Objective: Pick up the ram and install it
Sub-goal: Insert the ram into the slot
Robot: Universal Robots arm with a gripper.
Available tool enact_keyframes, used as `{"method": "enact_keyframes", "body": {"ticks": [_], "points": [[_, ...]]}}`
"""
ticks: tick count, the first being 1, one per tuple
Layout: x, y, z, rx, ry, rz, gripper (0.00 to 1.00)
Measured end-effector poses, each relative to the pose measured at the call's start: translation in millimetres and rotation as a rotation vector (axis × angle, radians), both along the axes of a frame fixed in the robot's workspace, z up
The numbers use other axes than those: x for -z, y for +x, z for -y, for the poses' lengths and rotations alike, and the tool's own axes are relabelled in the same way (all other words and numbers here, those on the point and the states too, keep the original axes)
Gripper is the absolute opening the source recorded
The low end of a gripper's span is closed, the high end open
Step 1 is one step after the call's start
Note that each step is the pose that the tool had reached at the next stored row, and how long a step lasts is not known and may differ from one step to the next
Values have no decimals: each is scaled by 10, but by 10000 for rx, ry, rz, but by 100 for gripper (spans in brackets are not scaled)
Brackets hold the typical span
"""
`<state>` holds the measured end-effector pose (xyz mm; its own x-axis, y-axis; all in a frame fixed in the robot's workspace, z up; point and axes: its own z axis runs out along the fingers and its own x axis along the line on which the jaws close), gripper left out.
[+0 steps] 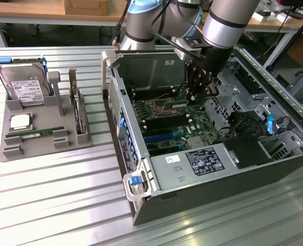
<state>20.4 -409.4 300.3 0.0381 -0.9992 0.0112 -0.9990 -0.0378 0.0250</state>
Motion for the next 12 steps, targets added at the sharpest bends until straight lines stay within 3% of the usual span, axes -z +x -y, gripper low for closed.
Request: {"method": "enact_keyframes", "body": {"ticks": [12], "points": [[39, 0, 0, 0, 0, 0, 13]]}}
